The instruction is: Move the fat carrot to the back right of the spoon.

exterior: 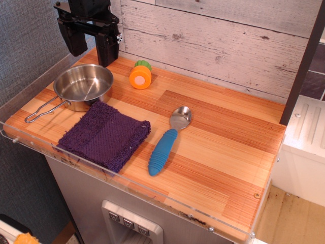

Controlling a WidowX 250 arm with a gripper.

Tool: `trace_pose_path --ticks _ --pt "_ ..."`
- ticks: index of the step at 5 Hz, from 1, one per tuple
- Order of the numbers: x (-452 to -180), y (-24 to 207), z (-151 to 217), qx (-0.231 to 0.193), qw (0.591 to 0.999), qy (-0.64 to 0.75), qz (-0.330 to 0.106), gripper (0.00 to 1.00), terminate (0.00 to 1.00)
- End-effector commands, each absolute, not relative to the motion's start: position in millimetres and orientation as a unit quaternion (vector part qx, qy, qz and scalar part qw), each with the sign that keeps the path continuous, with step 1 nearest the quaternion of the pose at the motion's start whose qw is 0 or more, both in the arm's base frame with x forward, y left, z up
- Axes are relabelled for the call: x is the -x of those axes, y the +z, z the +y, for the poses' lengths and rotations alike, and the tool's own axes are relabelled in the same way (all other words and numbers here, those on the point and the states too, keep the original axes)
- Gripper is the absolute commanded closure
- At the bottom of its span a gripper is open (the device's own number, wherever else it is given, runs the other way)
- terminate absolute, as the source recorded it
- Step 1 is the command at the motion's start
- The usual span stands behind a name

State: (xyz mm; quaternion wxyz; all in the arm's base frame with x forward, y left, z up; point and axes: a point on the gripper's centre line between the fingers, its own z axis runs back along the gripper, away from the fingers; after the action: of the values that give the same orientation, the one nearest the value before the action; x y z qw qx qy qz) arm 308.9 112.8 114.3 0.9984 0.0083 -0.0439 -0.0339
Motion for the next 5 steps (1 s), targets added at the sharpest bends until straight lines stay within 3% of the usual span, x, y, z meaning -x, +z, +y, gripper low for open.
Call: trace_pose_path --ticks 1,3,5 --pt "-309 114 113 -0.008 0.998 -0.034 -0.044 0.0 0.0" --pt "-357 93 117 0.022 0.997 0.002 -0.072 0.0 0.0" --pt "-392 72 113 0.017 0.997 0.019 -0.073 0.0 0.0"
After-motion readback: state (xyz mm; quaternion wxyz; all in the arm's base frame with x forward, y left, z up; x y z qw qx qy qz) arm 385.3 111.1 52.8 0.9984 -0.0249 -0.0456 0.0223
